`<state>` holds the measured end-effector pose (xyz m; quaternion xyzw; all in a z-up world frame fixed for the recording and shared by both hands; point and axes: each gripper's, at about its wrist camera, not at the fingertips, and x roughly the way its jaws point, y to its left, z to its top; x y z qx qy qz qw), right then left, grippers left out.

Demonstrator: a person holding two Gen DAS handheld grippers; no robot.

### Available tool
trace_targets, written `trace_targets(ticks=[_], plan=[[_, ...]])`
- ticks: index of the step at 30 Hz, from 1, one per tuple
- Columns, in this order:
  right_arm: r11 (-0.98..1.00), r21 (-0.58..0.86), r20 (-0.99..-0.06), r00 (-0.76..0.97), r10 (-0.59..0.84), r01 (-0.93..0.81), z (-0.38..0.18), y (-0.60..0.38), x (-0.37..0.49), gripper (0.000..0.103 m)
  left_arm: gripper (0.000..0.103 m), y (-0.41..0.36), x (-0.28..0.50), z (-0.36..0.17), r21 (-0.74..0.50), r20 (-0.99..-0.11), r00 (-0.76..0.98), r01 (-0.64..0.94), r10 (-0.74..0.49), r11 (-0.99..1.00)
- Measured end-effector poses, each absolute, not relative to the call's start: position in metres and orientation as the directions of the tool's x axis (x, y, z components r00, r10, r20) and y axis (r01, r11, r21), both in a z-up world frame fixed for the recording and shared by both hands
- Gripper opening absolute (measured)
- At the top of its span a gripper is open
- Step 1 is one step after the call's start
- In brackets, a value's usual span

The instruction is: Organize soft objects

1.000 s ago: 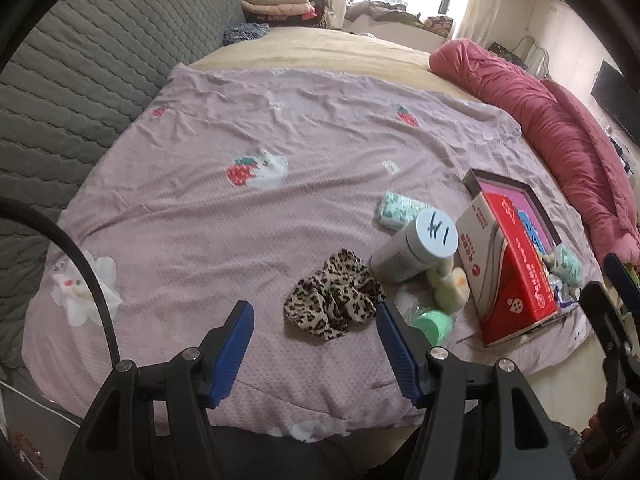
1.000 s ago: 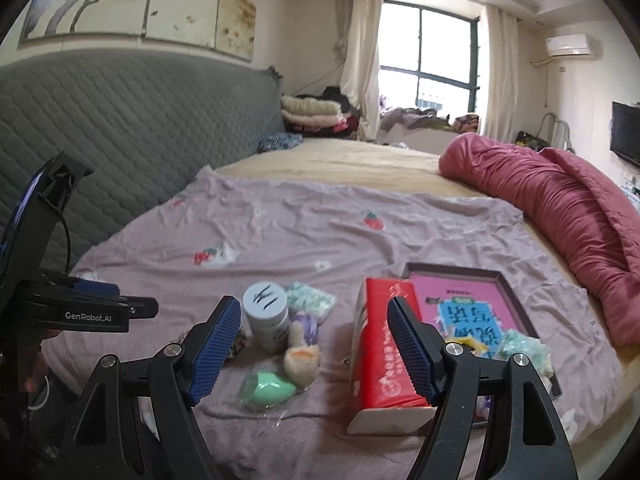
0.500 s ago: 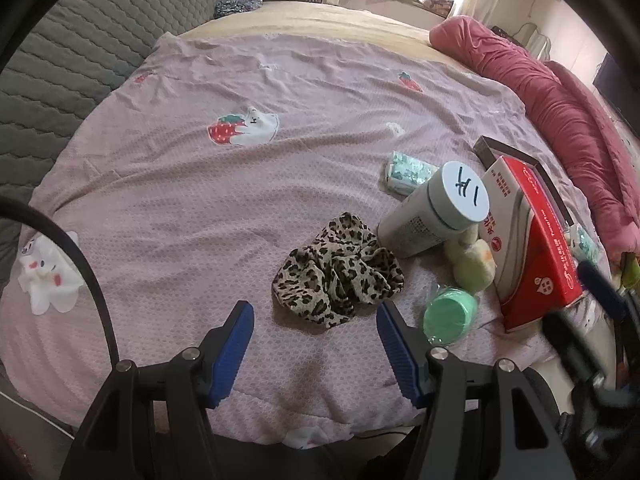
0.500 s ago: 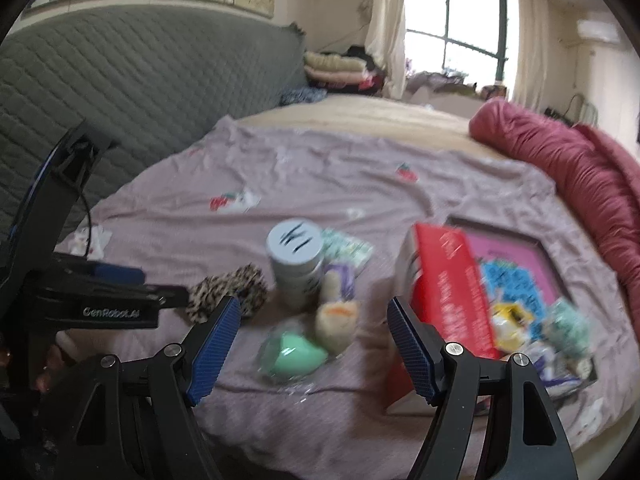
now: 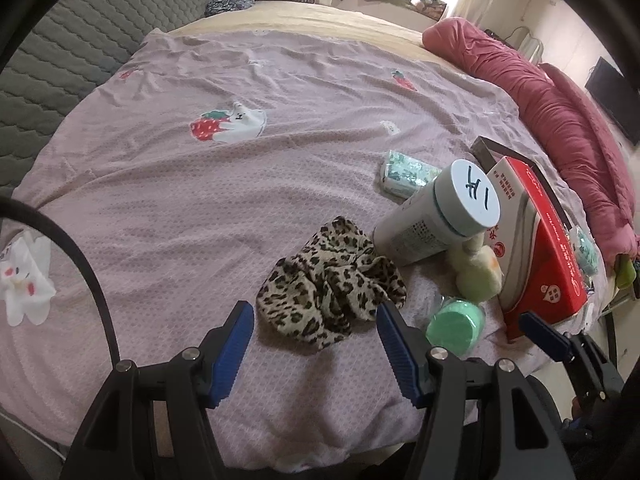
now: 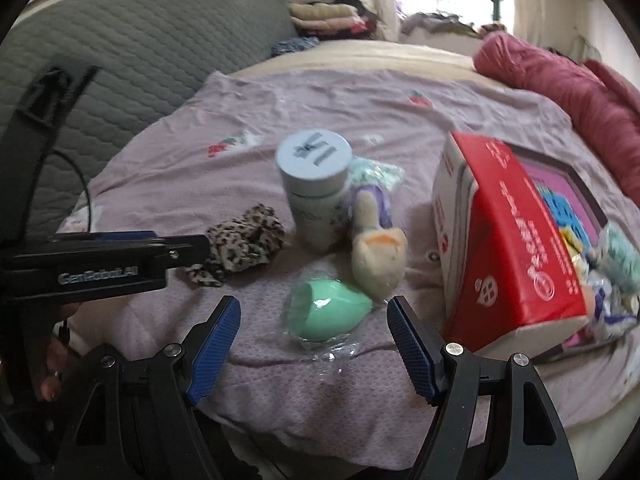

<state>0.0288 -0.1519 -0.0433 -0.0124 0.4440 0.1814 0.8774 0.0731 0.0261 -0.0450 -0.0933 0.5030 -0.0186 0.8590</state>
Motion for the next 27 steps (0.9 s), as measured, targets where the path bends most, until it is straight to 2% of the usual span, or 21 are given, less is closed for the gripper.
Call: trace_targets(ticks=[13,20,22,24,27], plan=[[0.95,0.209,-0.824,0.482,0.298,-0.231,-0.078,-0.155,0.055,0.077,0.064,0.025,0.093,-0.072,-0.2,-0.867,0.473,-0.041,-0.157,0.979],[0.95,0.2,-0.831,0.473,0.294,-0.239,-0.086,-0.151,0.06,0.077,0.064,0.028,0.098,-0.081,-0.204,-0.874,0.459,-0.049,-0.16,0.978],[0.95,0.191,-0.835,0.468,0.289,-0.246,-0.088,-0.149,0.061,0.074,0.064,0.028,0.099,-0.083,-0.203,-0.876,0.455,-0.047,-0.16,0.978],[0.948,0.187,-0.837,0.465,0.29,-0.256,-0.089,-0.148,0.061,0.067,0.064,0.027,0.1,-0.085,-0.2,-0.878,0.451,-0.045,-0.159,0.979],[0.947,0.175,-0.836,0.466,0.288,-0.271,-0.089,-0.146,0.059,0.064,0.065,0.027,0.102,-0.086,-0.196,-0.879,0.451,-0.044,-0.156,0.98]])
